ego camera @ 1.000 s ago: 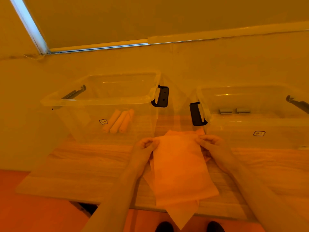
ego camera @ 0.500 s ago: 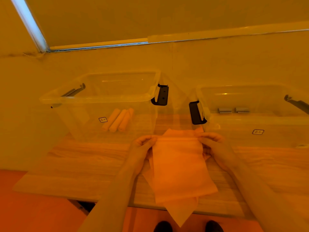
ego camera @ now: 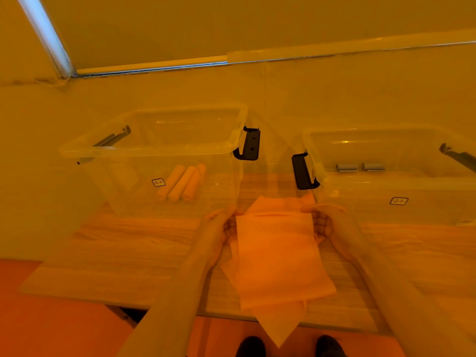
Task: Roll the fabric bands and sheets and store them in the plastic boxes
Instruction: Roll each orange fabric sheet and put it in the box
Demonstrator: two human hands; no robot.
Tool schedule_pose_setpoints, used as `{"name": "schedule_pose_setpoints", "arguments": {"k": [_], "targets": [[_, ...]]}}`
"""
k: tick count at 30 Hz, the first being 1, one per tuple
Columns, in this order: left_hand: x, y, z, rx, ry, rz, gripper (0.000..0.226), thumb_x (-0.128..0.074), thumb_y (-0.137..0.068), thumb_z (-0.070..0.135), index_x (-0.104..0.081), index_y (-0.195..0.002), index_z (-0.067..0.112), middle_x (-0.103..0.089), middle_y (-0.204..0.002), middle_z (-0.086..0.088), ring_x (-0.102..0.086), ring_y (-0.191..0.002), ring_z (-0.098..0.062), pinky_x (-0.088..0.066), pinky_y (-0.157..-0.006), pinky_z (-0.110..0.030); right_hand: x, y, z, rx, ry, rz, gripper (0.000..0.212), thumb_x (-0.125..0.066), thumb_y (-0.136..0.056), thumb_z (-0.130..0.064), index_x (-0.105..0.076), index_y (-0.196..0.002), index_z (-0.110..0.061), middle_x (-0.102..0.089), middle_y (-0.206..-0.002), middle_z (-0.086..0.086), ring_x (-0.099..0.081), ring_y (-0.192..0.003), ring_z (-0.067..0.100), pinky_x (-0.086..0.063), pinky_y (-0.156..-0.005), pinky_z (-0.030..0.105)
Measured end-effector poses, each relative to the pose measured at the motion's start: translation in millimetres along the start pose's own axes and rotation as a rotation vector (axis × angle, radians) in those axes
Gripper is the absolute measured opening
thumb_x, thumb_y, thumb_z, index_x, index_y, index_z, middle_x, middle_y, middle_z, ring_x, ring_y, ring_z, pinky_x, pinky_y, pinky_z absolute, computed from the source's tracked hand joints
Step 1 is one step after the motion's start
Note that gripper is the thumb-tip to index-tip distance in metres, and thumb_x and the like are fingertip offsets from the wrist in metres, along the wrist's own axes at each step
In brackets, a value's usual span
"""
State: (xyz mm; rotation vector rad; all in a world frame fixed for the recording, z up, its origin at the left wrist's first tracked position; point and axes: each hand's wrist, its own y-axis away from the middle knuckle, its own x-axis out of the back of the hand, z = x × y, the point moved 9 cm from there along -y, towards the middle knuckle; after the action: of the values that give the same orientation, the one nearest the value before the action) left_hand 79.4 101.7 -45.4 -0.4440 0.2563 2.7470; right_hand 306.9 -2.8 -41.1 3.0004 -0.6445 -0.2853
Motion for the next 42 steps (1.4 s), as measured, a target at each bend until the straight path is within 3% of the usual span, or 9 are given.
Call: {"name": "schedule_pose_setpoints", "arguments": {"k": [3, 5, 9, 11, 14, 24, 32, 37, 42], "targets": [[-1.5, 2.7, 0.2, -0.027, -0.115, 0.001, 0.013, -0.063, -0.087, 0.009, -0.069, -0.075, 0.010, -0.071, -0.067, -0.003, -0.066, -0.061, -0.012, -0.053, -0.055, -0.023, -3.0, 0.4, 1.2, -0.006, 0.034, -0.030, 0.020, -0.058, -0.090, -0.025, -0.070, -0.088, -0.009, -0.071, -0.077, 0.012, -0.066, -0.062, 0.021, -0.053, -0.049, 0.031], [0.3, 3.1, -0.7, -0.033, -0.167, 0.016, 0.009, -0.065, -0.084, 0.003, -0.068, -0.080, 0.011, -0.070, -0.065, 0.000, -0.064, -0.059, -0.010, -0.051, -0.052, -0.021, -4.2, 1.0, 1.4, 0.008, 0.088, -0.054, 0.013, -0.064, -0.086, -0.020, -0.072, -0.091, -0.011, -0.069, -0.075, 0.013, -0.064, -0.058, 0.022, -0.052, -0.044, 0.029], [0.9, 3.8, 0.3, -0.040, -0.153, -0.002, 0.016, -0.065, -0.083, -0.001, -0.067, -0.095, 0.010, -0.072, -0.071, 0.001, -0.067, -0.064, -0.009, -0.052, -0.053, -0.021, 0.3, 0.1, 0.9, 0.034, 0.095, -0.033, 0.017, -0.065, -0.086, -0.008, -0.069, -0.101, -0.015, -0.069, -0.072, 0.009, -0.063, -0.054, 0.018, -0.051, -0.044, 0.027], [0.9, 5.3, 0.5, -0.042, -0.158, 0.010, 0.013, -0.065, -0.084, -0.002, -0.067, -0.089, 0.010, -0.072, -0.069, 0.001, -0.067, -0.061, -0.007, -0.051, -0.051, -0.020, -0.2, 0.5, 0.4, 0.038, 0.078, -0.043, 0.024, -0.064, -0.086, -0.006, -0.067, -0.105, -0.019, -0.069, -0.072, 0.008, -0.063, -0.054, 0.018, -0.052, -0.044, 0.027], [1.9, 5.2, 0.0, -0.049, -0.174, 0.029, 0.014, -0.065, -0.083, -0.002, -0.064, -0.079, 0.011, -0.071, -0.064, 0.001, -0.064, -0.056, -0.007, -0.049, -0.049, -0.019, 0.5, 1.0, 1.1, 0.015, 0.101, -0.037, 0.016, -0.064, -0.086, -0.008, -0.069, -0.101, -0.012, -0.069, -0.071, 0.011, -0.063, -0.054, 0.019, -0.051, -0.043, 0.026], [-3.3, 4.4, 3.9, -0.102, -0.257, -0.055, 0.011, -0.059, -0.089, 0.003, -0.057, -0.081, 0.010, -0.059, -0.054, 0.005, -0.051, -0.046, -0.004, -0.040, -0.043, -0.019, -4.0, 3.6, -1.8, 0.018, 0.155, -0.056, 0.010, -0.061, -0.089, -0.015, -0.065, -0.097, -0.009, -0.070, -0.074, 0.009, -0.064, -0.057, 0.021, -0.050, -0.044, 0.026], [-1.2, 4.9, 2.7, -0.029, -0.044, -0.070, 0.015, -0.056, -0.087, -0.004, -0.069, -0.090, 0.004, -0.073, -0.077, -0.006, -0.068, -0.068, -0.011, -0.056, -0.060, -0.022, -4.6, 3.2, 0.0, -0.010, 0.027, -0.089, 0.018, -0.055, -0.092, -0.005, -0.070, -0.098, -0.014, -0.072, -0.079, 0.008, -0.068, -0.064, 0.019, -0.057, -0.053, 0.028], [-4.7, 6.0, 3.1, 0.014, 0.035, -0.101, 0.035, -0.051, -0.087, -0.009, -0.075, -0.069, 0.008, -0.072, -0.071, -0.010, -0.069, -0.064, -0.014, -0.057, -0.059, -0.022, -4.2, 1.4, 0.2, 0.004, 0.000, -0.096, 0.019, -0.054, -0.092, -0.002, -0.070, -0.098, -0.011, -0.072, -0.083, 0.010, -0.069, -0.070, 0.021, -0.059, -0.058, 0.031], [-6.8, 5.2, 1.8, 0.006, -0.007, -0.077, 0.039, -0.054, -0.089, -0.002, -0.075, -0.059, 0.011, -0.071, -0.064, -0.005, -0.067, -0.059, -0.010, -0.055, -0.056, -0.021, -1.6, 1.4, 0.9, -0.002, 0.006, -0.063, 0.024, -0.050, -0.093, 0.000, -0.072, -0.089, -0.010, -0.068, -0.074, 0.012, -0.062, -0.061, 0.023, -0.054, -0.048, 0.031]]}}
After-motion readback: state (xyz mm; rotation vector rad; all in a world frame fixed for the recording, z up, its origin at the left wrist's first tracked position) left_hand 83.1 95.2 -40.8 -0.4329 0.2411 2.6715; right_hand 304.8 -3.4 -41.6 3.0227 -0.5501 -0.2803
